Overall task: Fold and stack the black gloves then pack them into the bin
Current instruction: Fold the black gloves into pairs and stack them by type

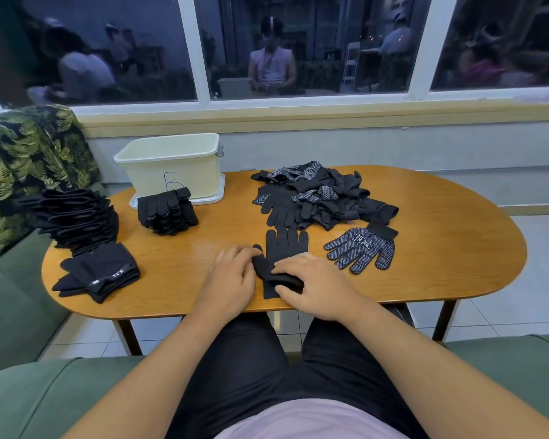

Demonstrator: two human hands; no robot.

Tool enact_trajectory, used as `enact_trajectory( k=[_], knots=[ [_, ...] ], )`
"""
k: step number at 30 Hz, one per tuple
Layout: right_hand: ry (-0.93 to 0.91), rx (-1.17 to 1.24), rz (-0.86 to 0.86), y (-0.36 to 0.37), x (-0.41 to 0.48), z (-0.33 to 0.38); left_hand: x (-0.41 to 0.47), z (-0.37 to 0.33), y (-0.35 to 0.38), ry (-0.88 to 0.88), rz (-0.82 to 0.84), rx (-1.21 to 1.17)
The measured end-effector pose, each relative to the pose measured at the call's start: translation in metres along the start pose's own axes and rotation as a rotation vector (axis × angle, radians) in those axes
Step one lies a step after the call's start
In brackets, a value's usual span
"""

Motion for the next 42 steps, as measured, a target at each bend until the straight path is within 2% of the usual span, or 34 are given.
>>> enact_trajectory(
  k=[2,4,6,8,10,13,16,20,23,28,32,34,38,42],
  knots=[
    [-0.006,0.019,0.032,0.002,0.002,0.001,-0.006,-0.012,0.006,0.111,0.088,-0.027],
    [0.023,0.144,0.028,0.002,0.003,-0.005,-0.009,-0.019,0.012,0.163,0.162,-0.005],
    [0.089,0.297,-0.004,0.0,0.004,-0.018,-0.008,-0.018,0.013,0.134,0.172,-0.008],
    [0.148,0.338,-0.018,-0.002,0.007,-0.029,-0.006,-0.011,0.009,0.056,0.163,-0.109],
    [0.13,0.289,0.001,0.0,0.013,-0.033,-0.004,-0.005,0.009,-0.004,0.172,-0.193],
    [-0.009,0.177,0.054,0.005,0.022,-0.026,-0.003,-0.011,0.013,0.061,0.196,-0.045],
    [-0.062,0.085,0.15,0.012,0.031,-0.027,-0.003,-0.014,0.016,0.11,0.203,0.024],
    [-0.032,-0.079,0.327,0.026,0.04,-0.05,-0.003,-0.017,0.015,0.134,0.198,0.025],
    [0.035,-0.135,0.361,0.027,0.049,-0.066,-0.003,-0.018,0.015,0.131,0.199,0.02],
    [0.105,-0.158,0.281,0.021,0.05,-0.072,-0.005,-0.02,0.013,0.134,0.183,0.011],
    [0.054,-0.031,-0.065,-0.014,0.033,-0.058,-0.007,-0.019,0.004,0.122,0.14,-0.085],
    [0.016,0.092,-0.131,-0.022,0.017,-0.048,-0.007,-0.014,0.004,0.08,0.164,-0.159],
    [-0.066,0.248,-0.033,-0.018,-0.011,-0.025,-0.009,-0.012,0.01,0.071,0.245,-0.146],
    [-0.05,0.199,0.011,-0.012,-0.018,-0.02,-0.009,-0.012,0.011,0.059,0.259,-0.157]
  ],
)
Point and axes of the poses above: each hand's wrist, its own x-axis towards the middle knuckle, its own y-axis out of the palm, z = x × y, the point moved 10 cm from there along x, towards the middle knuckle, and after that the axes turned 3 degrees about -y, right-handed, at the moved point
